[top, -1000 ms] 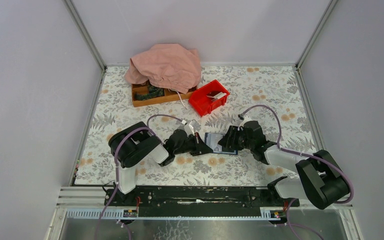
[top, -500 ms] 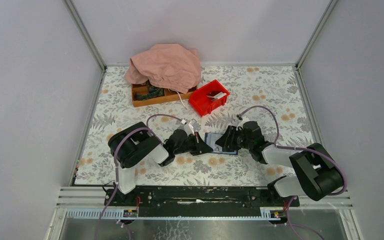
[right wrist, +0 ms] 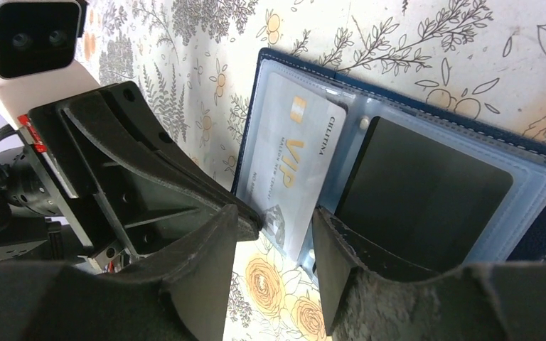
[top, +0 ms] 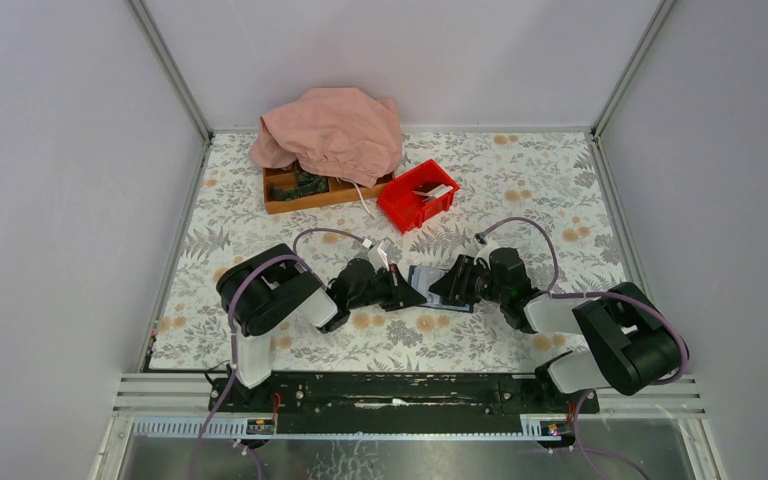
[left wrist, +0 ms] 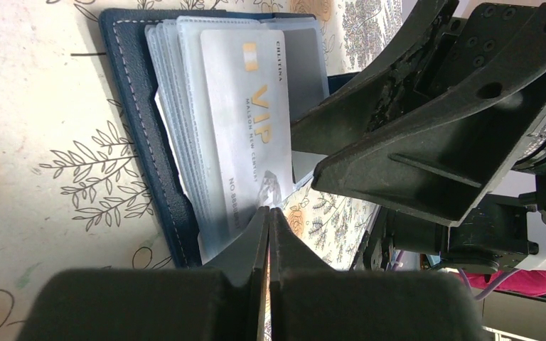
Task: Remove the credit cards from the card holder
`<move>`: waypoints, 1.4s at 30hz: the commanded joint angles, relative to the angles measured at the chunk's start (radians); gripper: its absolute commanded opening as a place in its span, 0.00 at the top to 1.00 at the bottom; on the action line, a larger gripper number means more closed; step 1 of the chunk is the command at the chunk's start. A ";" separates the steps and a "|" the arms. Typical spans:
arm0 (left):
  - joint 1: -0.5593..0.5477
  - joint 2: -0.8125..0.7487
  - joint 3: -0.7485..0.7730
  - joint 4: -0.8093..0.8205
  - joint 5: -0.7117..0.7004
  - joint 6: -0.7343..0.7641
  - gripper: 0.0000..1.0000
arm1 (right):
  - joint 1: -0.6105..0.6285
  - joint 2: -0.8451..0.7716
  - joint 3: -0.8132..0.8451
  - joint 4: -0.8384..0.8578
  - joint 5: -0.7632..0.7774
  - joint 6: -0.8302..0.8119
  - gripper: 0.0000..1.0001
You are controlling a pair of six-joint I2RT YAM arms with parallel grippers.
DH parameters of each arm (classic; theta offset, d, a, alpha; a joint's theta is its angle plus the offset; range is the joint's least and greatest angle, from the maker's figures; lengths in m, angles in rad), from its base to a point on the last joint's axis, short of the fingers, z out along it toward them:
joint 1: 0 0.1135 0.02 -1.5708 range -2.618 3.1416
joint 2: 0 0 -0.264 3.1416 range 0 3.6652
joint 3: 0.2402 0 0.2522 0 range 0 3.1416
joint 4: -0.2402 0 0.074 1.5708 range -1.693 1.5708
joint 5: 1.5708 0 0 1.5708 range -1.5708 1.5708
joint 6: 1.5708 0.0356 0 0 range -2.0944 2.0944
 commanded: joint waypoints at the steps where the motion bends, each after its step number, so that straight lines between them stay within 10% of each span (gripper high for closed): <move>1: 0.001 0.022 0.005 0.057 -0.006 0.017 1.00 | -0.011 0.001 -0.011 0.117 -0.055 0.035 0.51; 17: 0.001 0.018 0.011 0.053 0.005 0.019 1.00 | -0.018 0.068 -0.009 0.234 -0.110 0.064 0.71; 26: 0.004 0.020 0.016 0.051 0.006 0.018 1.00 | -0.021 0.044 -0.003 0.182 -0.097 0.042 1.00; 42: 0.012 0.033 0.010 0.081 0.017 0.003 1.00 | -0.064 -0.062 0.004 -0.043 -0.029 -0.052 0.98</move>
